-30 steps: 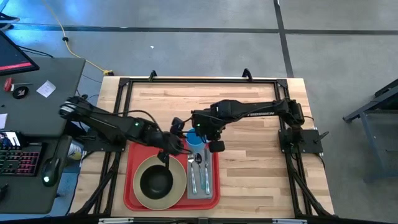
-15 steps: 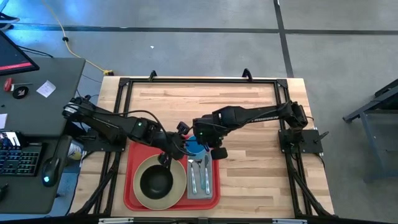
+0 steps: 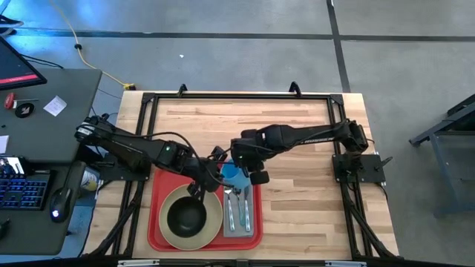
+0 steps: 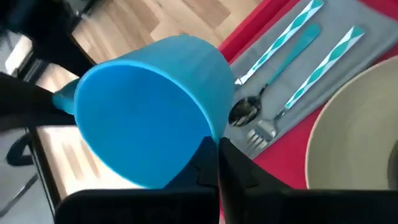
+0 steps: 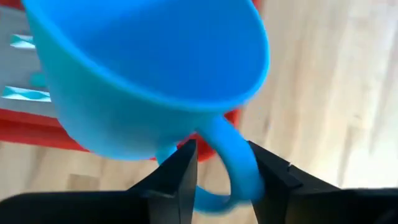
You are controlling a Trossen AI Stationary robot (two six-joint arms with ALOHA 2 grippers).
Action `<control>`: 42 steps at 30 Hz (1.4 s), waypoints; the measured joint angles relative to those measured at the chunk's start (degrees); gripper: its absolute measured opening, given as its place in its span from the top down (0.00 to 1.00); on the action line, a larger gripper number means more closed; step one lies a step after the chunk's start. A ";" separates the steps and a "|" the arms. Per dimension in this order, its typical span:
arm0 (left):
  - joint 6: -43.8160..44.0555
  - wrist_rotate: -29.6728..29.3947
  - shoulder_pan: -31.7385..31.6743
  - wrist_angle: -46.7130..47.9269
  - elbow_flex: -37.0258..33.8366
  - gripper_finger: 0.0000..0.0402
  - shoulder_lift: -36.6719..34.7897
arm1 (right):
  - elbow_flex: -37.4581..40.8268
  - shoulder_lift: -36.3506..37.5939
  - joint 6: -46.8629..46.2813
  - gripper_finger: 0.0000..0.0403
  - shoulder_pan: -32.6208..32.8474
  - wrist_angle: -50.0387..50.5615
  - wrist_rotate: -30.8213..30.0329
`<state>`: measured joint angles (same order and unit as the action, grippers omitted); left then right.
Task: Set up tray
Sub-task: Put the blue mug on the red serving tray to the top left of the light brown plate
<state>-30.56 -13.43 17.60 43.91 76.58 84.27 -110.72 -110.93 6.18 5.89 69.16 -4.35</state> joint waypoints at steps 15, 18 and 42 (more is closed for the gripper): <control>5.08 -6.59 -0.02 17.96 0.04 0.94 1.70 | 0.00 7.74 -6.21 0.71 -0.15 1.95 -7.12; 8.31 -8.34 -0.02 27.28 -0.11 0.94 1.68 | 0.00 8.32 -11.16 0.71 0.39 4.26 -7.38; 38.36 -1.28 14.47 42.58 -8.77 0.94 -7.74 | 46.71 31.67 -29.68 0.71 10.28 -25.29 -11.71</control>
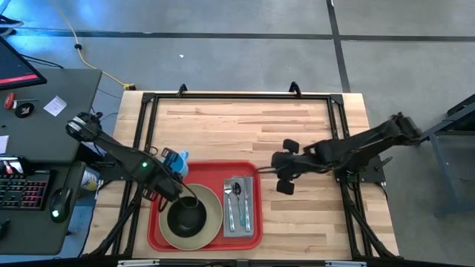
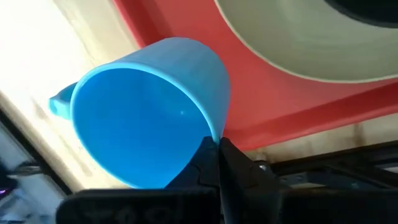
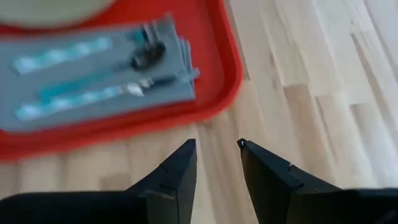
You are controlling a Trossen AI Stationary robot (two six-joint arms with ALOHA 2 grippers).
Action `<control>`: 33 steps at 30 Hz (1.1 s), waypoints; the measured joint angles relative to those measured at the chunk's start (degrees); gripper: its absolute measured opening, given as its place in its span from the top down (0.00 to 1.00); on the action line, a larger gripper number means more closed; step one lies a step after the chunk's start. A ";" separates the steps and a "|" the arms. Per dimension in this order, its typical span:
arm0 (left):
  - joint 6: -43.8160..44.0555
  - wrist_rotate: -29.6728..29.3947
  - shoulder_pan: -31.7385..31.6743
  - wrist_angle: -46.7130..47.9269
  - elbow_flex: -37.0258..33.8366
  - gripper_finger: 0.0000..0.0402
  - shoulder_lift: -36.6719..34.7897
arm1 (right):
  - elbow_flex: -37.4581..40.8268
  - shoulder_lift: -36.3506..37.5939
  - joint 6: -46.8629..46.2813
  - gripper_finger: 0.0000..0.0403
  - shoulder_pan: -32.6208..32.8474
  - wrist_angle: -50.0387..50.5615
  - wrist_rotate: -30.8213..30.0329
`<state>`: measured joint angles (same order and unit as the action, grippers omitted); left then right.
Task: Set up tray
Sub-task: Put the blue mug on the red serving tray to the top left of the light brown plate
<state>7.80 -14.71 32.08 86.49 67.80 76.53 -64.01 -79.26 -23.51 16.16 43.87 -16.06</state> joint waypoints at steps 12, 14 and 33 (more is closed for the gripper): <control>5.32 6.06 1.62 -6.03 -13.87 0.94 -7.39 | 8.70 6.53 -4.05 0.71 2.00 -14.39 1.82; 5.58 6.81 2.50 -8.01 -15.45 0.94 -7.42 | 8.70 6.53 -5.40 0.71 2.18 -15.12 2.25; 6.07 6.49 6.59 -14.97 -19.86 0.75 -7.25 | 8.68 6.51 -8.24 0.71 6.10 -15.47 1.34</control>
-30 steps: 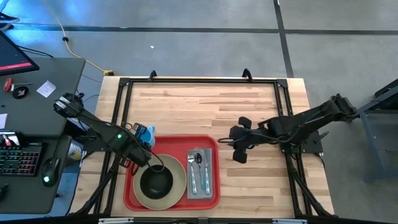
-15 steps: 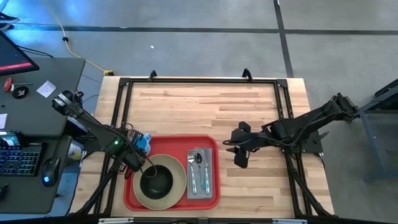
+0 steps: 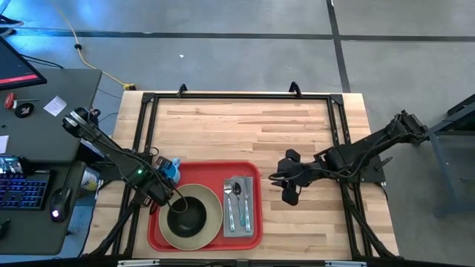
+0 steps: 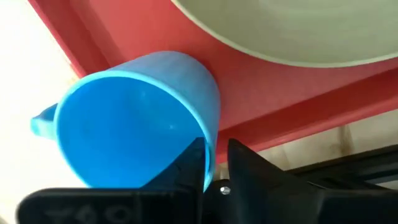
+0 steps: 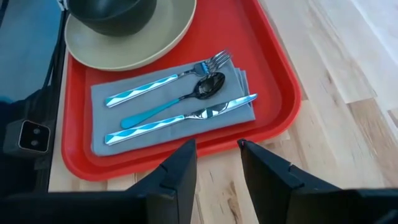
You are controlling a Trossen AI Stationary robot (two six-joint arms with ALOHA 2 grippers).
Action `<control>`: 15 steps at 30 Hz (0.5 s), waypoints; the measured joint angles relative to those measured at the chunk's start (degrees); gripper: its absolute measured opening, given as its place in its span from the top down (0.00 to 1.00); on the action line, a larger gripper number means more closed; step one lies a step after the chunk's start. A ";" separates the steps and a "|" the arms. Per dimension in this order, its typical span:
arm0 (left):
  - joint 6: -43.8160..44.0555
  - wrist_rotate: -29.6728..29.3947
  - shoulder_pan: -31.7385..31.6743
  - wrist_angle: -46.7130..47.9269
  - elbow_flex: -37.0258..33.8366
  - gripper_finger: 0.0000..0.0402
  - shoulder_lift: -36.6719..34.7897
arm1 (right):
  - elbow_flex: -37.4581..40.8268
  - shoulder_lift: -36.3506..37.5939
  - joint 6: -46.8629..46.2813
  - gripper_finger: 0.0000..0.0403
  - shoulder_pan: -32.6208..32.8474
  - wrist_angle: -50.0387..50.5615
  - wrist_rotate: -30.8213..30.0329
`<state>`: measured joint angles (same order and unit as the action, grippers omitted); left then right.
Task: Set up tray
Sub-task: Put the blue mug on the red serving tray to the top left of the light brown plate
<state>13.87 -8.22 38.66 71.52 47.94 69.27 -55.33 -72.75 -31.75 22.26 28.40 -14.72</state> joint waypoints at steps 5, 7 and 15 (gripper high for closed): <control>0.11 1.31 -0.01 0.57 0.00 0.71 0.00 | 0.00 0.00 0.04 0.71 0.00 0.00 -0.04; 0.43 2.09 -0.01 0.53 0.00 0.72 0.03 | 0.00 0.00 0.07 0.71 0.00 0.00 -0.14; 3.78 3.41 -0.01 5.08 1.28 0.77 0.03 | -0.02 0.00 0.20 0.71 0.00 0.00 -0.15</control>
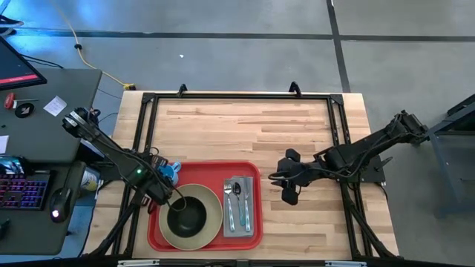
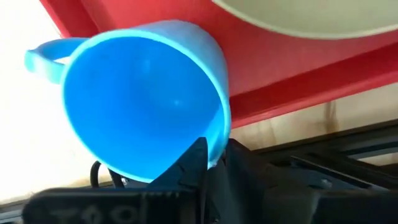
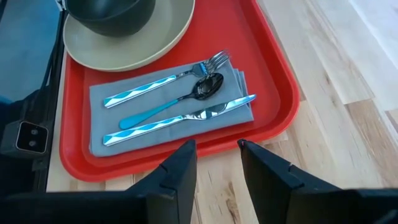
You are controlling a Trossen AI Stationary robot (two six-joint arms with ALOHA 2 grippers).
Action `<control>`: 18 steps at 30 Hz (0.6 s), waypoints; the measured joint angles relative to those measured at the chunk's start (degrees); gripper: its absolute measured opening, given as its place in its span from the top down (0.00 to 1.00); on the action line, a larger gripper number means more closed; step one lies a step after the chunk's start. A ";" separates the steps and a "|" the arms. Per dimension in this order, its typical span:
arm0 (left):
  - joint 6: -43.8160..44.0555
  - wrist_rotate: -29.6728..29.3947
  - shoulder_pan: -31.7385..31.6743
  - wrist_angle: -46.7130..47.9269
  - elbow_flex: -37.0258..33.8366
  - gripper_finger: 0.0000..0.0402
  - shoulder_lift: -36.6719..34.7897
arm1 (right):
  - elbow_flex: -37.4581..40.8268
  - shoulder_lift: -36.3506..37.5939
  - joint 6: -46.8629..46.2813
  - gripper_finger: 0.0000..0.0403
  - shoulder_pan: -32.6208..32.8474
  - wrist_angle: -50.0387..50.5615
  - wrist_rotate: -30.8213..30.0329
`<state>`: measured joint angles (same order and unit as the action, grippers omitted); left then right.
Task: Set up tray
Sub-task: Put the blue mug on the red serving tray to the top left of the light brown plate, then move the red serving tray to the middle of the table
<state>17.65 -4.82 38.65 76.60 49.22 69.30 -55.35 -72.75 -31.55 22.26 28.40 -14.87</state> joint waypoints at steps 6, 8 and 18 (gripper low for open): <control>0.68 -0.02 0.00 0.96 3.72 0.79 0.00 | -0.07 0.00 -0.57 0.71 0.00 0.00 0.02; 0.87 -0.04 0.00 2.66 5.15 0.79 0.00 | -0.07 -0.02 -0.57 0.71 0.00 0.00 0.02; 4.02 -13.90 0.00 5.14 15.43 0.84 -1.26 | -0.07 -0.02 -4.58 0.71 -0.02 0.00 -6.91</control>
<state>21.67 -18.71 38.65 81.74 64.65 68.04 -55.42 -72.77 -36.13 22.24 28.40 -21.79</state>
